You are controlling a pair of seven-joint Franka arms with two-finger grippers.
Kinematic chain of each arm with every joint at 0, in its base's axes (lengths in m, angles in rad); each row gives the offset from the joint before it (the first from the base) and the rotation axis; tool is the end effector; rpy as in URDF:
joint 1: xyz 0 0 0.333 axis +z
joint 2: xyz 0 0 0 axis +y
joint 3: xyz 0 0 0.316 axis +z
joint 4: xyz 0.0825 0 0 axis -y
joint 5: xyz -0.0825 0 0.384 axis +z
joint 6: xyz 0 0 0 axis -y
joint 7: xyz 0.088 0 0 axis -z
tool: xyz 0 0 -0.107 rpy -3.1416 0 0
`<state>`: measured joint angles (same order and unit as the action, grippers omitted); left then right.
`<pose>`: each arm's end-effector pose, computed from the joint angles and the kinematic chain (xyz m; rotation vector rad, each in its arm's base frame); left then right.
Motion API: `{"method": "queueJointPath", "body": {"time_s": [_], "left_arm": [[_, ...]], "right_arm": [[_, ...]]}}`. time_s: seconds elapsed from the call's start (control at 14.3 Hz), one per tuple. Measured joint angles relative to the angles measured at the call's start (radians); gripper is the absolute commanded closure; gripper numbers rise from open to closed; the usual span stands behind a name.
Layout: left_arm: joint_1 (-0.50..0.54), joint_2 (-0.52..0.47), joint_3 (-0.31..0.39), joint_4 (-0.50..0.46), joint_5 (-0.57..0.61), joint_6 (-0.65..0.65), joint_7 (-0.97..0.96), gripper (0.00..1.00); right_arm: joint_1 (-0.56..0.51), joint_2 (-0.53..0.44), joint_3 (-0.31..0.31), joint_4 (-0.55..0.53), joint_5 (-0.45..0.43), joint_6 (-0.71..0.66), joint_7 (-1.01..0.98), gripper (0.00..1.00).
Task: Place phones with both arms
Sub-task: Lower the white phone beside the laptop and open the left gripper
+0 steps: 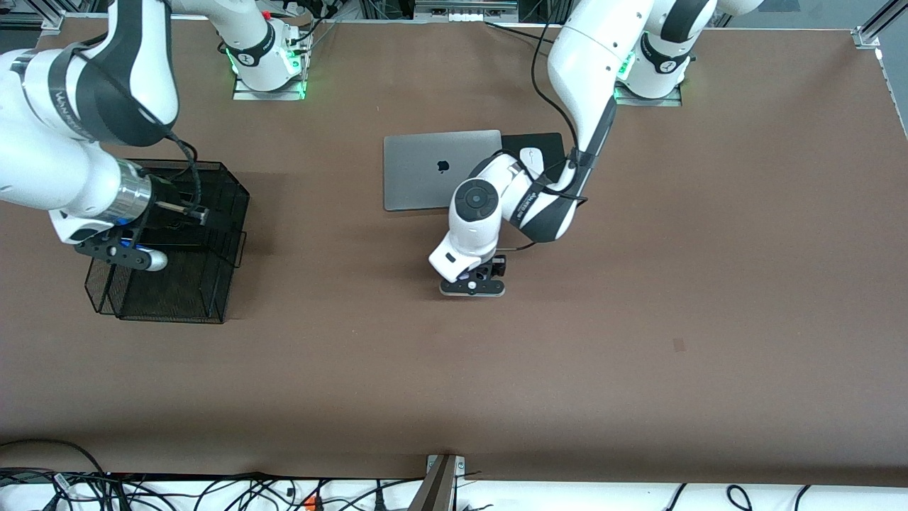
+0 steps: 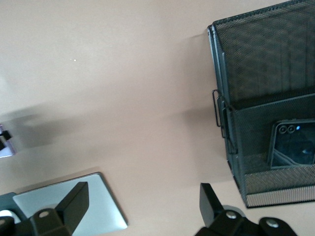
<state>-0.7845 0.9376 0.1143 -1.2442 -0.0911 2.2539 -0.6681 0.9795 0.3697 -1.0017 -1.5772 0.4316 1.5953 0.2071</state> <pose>0.5803 -0.4930 0.2032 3.1048 0.0043 0.1118 0.6056 0.1026 0.4912 -2.9986 0.4161 0.2819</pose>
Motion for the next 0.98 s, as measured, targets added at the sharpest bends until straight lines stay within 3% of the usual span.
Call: {"method": "queueJointPath", "body": {"time_s": [0.21,0.49,0.63,0.7,0.77,0.98], "left_arm": [[-0.026,0.084,0.000,0.116,0.000,0.000,-0.037,0.61],[-0.057,0.148,0.003,0.162,0.000,0.031,-0.072,0.58],[-0.058,0.156,0.007,0.171,0.000,0.040,-0.080,0.40],[-0.058,0.157,0.008,0.172,0.000,0.040,-0.085,0.23],[-0.058,0.157,0.008,0.172,0.000,0.040,-0.089,0.00],[-0.057,0.169,0.009,0.172,0.000,0.069,-0.093,0.00]], "right_arm": [[-0.004,0.000,-0.001,0.018,0.000,-0.013,0.012,0.01],[-0.006,0.001,-0.001,0.018,0.000,-0.014,0.016,0.01],[-0.006,0.003,0.000,0.018,0.000,-0.014,0.017,0.01],[-0.006,0.004,0.001,0.019,0.000,-0.013,0.017,0.01],[-0.005,0.005,0.004,0.019,0.000,-0.013,0.017,0.01],[-0.005,0.005,0.018,0.022,0.000,-0.013,0.020,0.01]]}}
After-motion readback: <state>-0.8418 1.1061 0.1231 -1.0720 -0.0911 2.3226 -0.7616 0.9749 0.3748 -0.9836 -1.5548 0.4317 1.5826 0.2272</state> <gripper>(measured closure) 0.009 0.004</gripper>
